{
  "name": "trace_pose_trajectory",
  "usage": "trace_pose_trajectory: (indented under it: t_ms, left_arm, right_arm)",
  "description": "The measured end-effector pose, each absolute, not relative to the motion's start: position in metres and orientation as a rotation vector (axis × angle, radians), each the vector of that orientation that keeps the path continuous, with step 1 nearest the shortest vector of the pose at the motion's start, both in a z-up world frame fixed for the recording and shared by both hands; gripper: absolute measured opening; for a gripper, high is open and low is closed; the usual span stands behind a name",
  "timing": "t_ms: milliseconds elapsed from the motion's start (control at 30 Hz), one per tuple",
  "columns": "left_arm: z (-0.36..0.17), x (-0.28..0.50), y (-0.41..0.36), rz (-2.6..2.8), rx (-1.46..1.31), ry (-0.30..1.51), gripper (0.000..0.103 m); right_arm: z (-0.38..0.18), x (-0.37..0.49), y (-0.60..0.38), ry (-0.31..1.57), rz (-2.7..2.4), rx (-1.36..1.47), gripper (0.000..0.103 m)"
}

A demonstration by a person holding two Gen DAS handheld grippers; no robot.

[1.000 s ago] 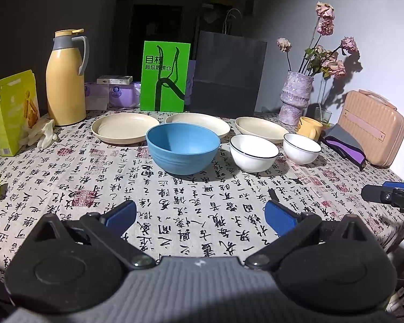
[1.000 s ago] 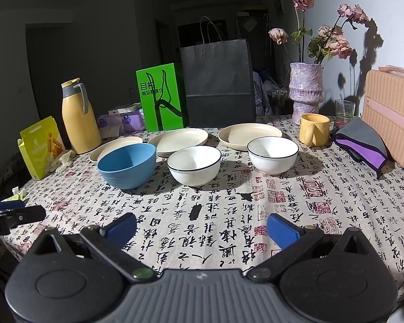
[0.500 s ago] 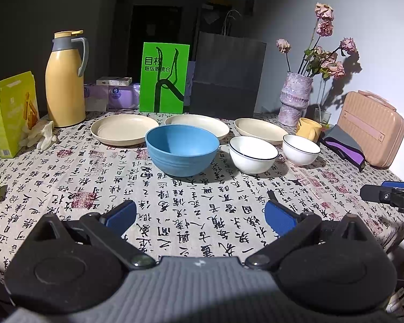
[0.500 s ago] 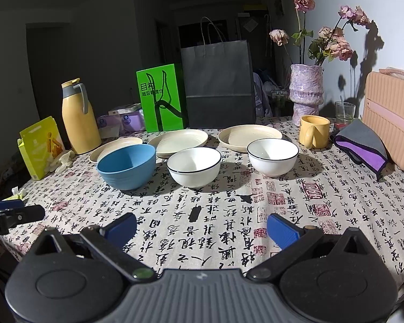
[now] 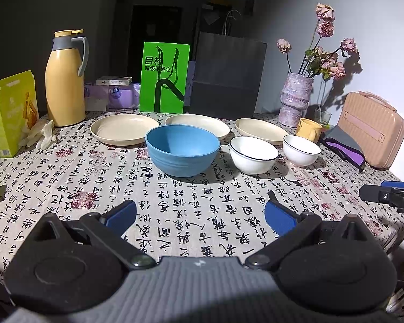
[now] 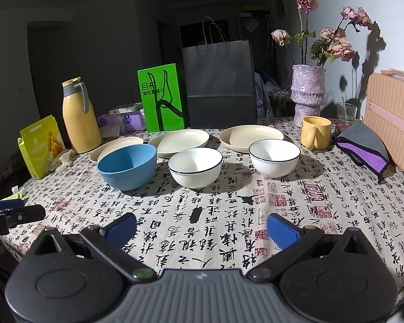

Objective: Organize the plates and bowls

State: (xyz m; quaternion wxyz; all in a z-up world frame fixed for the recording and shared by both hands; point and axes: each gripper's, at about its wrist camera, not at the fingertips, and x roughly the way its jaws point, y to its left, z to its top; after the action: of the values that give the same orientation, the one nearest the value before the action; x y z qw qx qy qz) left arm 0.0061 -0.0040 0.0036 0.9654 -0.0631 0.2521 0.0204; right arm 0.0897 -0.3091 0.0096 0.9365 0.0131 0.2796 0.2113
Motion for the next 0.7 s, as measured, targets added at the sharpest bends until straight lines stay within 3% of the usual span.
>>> trace_pose_trajectory:
  t_ms: [700]
  left_arm:
    - [0.0052,0.0097,-0.0041,0.04,-0.13,0.508,0.103]
  right_arm:
    - [0.0091,0.0946,-0.3013,0.571,0.435,0.01,0.103]
